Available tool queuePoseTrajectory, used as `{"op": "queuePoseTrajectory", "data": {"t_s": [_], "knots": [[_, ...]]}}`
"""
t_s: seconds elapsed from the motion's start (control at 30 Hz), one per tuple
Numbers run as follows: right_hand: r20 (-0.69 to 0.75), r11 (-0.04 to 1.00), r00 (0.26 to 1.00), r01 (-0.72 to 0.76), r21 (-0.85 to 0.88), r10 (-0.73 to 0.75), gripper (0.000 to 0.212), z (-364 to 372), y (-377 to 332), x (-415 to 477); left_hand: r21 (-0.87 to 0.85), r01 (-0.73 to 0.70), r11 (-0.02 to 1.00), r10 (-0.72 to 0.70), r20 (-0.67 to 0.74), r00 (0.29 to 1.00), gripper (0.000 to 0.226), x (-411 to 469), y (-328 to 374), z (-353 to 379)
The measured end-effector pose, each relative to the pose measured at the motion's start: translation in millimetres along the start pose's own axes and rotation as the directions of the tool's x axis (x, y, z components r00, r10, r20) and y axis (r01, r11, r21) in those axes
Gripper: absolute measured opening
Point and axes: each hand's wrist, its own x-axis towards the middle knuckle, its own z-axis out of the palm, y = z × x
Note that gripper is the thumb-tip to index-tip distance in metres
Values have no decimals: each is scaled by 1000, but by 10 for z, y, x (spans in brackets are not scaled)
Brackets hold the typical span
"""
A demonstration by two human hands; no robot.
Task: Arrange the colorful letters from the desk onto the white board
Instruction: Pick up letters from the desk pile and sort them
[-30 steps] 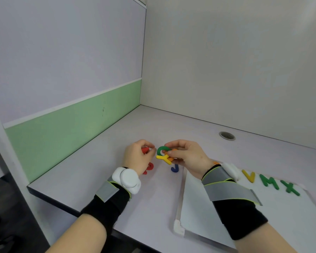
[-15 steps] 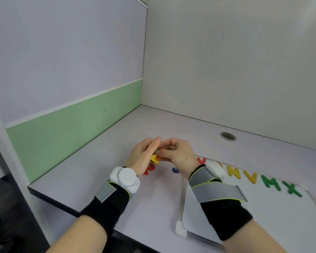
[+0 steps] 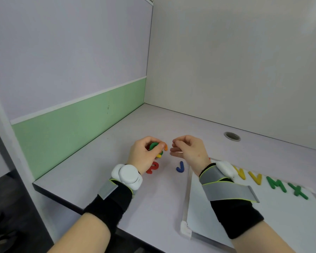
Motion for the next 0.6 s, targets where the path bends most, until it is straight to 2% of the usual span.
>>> {"op": "queuePoseTrajectory", "data": {"t_s": [0.03, 0.07, 0.13, 0.2, 0.23, 0.37, 0.53, 0.6], "knots": [[-33, 984, 998, 43, -172, -50, 9, -44, 22, 23, -14, -5, 1000, 4, -23, 1000, 7, 7, -2, -5], [-30, 926, 995, 82, -369, -100, 10, -93, 43, 42, -25, -7, 1000, 6, -50, 999, 7, 14, -3, -9], [71, 695, 993, 118, -709, -96, 24, -176, 66, 34, -36, -7, 999, 3, -106, 994, 8, 20, 1, -15], [160, 456, 987, 129, -880, 30, 40, -211, 57, 7, -42, -3, 999, -3, -141, 990, 9, 30, -3, -23], [178, 397, 981, 132, -908, 82, 45, -214, 42, -9, -43, 0, 999, -7, -148, 989, 9, 36, -11, -27], [218, 383, 971, 165, -909, 97, 41, -201, 8, -14, -14, 5, 1000, -8, -181, 984, 9, 52, -36, -39], [271, 443, 961, 219, -869, 57, 34, -193, -53, -56, 17, 1, 1000, 2, -174, 985, 11, 52, -24, -53], [265, 499, 964, 229, -836, 1, 30, -187, -56, -66, 24, 3, 1000, 2, -180, 984, 9, 52, -17, -59]]}}
